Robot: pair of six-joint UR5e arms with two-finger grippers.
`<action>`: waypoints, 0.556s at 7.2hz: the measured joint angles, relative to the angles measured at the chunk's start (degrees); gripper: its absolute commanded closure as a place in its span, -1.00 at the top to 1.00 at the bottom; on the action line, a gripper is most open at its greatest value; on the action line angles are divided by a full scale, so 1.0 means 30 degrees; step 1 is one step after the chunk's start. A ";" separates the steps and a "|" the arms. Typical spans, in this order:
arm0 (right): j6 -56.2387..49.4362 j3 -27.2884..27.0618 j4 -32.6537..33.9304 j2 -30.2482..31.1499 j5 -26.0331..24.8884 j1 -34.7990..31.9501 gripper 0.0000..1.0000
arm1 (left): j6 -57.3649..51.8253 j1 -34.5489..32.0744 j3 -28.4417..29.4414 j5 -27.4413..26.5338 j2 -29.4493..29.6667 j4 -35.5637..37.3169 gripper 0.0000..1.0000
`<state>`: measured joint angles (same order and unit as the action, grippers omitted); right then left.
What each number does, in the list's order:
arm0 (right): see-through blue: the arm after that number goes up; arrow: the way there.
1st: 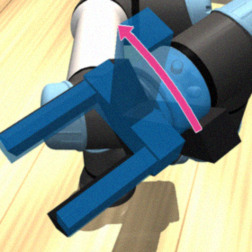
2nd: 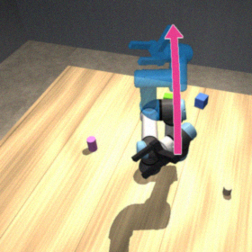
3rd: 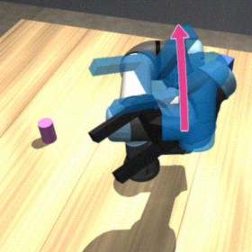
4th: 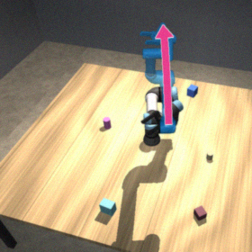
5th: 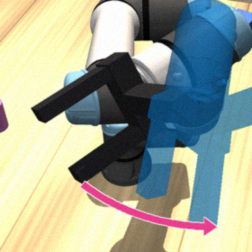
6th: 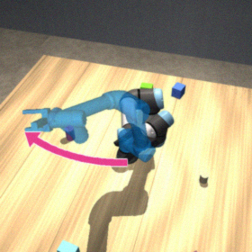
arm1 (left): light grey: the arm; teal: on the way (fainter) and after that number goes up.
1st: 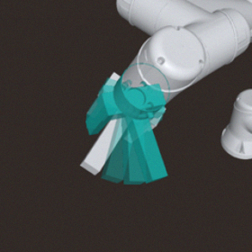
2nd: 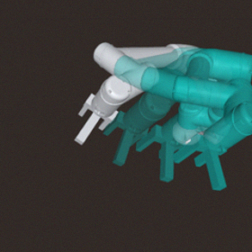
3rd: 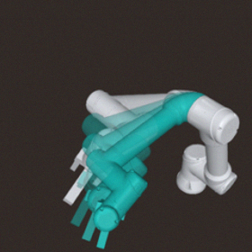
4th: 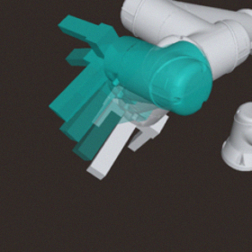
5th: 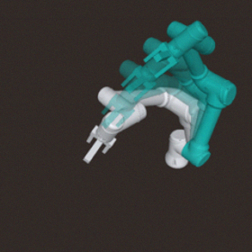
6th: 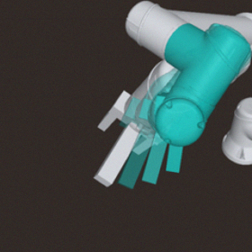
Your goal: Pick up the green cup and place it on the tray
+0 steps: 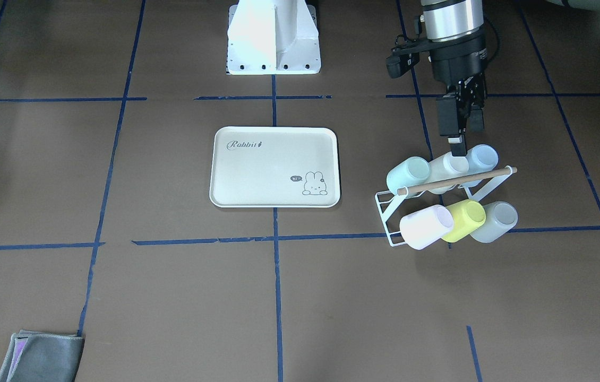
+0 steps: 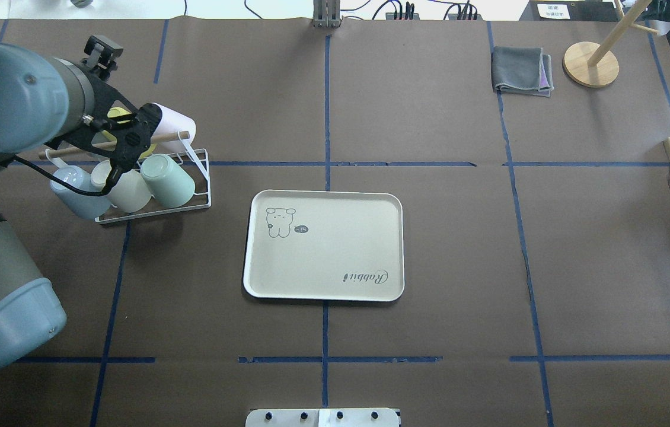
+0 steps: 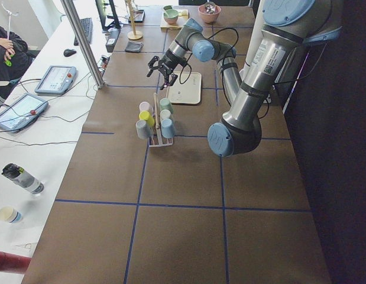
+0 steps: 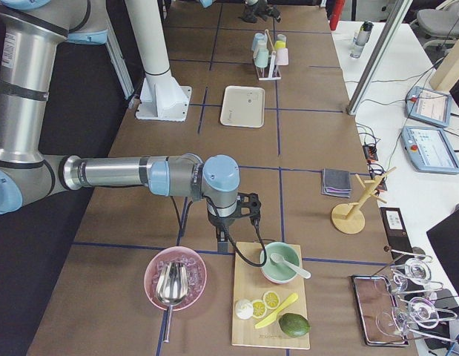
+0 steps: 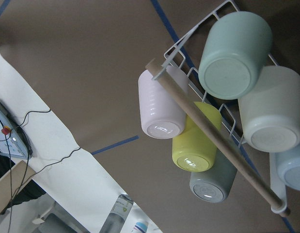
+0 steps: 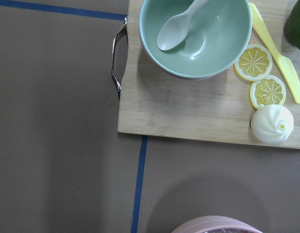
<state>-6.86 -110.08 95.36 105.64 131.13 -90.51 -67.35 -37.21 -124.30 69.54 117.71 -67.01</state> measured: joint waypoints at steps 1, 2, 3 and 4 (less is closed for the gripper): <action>-0.0001 0.0015 0.0000 0.0010 0.0008 0.0004 1.00 | -0.0259 0.0922 0.0110 -0.1377 -0.0105 0.0231 1.00; -0.0001 0.0024 0.0007 0.0020 0.0019 0.0003 1.00 | -0.0302 0.1841 0.0296 -0.2561 -0.0163 0.0453 1.00; -0.0005 0.0034 0.0019 0.0025 0.0026 0.0000 1.00 | -0.0196 0.2475 0.0589 -0.3370 -0.0193 0.0547 1.00; -0.0012 0.0040 0.0026 0.0038 0.0029 -0.0004 1.00 | 0.0183 0.3088 0.1094 -0.4138 -0.0196 0.0582 1.00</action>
<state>-6.89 -109.97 95.44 105.76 131.22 -90.52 -66.80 -27.95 -121.02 57.13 117.12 -65.26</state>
